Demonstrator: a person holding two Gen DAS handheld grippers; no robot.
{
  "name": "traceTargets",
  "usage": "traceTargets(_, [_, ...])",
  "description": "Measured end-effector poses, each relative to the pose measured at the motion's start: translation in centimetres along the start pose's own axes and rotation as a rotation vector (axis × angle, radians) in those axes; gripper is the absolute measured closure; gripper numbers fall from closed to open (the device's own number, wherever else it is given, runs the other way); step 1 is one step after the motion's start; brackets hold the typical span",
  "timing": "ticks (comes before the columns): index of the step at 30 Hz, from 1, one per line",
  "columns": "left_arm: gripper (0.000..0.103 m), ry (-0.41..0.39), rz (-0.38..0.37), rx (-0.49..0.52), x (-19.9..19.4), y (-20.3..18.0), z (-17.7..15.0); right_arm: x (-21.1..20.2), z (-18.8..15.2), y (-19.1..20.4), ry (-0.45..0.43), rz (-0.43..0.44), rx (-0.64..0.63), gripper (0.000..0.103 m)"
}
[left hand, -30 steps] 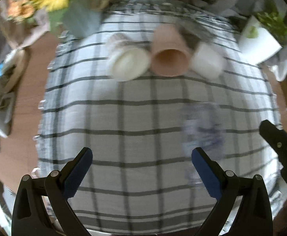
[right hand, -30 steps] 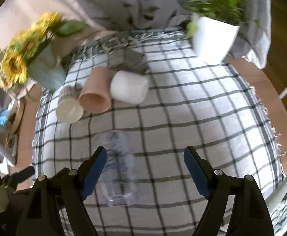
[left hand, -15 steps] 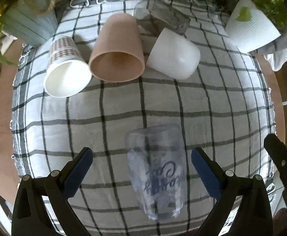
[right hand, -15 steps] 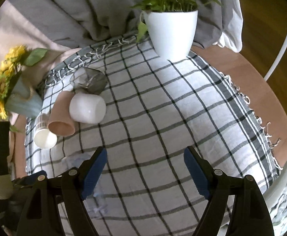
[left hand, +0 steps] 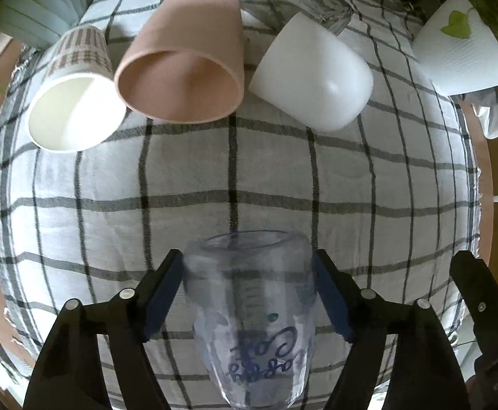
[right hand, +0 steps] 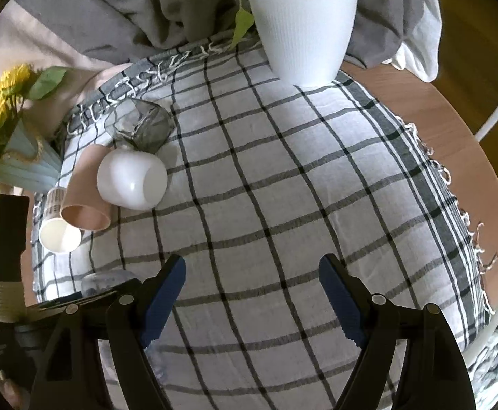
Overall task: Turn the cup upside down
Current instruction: 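Rotate the clear cup in the left tool rim-down and lower it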
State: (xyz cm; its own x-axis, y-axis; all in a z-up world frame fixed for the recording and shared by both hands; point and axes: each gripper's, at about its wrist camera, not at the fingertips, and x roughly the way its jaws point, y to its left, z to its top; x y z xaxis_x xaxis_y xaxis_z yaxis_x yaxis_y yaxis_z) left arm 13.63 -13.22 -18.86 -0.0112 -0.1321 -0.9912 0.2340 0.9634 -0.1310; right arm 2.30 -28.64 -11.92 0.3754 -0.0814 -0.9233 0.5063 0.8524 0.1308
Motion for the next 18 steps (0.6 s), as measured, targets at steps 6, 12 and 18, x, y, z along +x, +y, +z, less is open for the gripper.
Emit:
traceTargets(6, [0.032,-0.031,0.009,-0.019,-0.6,-0.5,-0.5,0.2,0.1,-0.2,0.003,0.004,-0.018,0.023])
traceTargets(12, [0.032,-0.103,0.011,-0.027,-3.5,-0.8,-1.9,-0.4,0.4,-0.4,-0.014,0.019,-0.022,0.023])
traceTargets(18, [0.032,-0.183,0.019,0.013,-6.1,-1.8,-2.5,-1.7,0.8,-0.6,-0.054,0.039,-0.036,0.023])
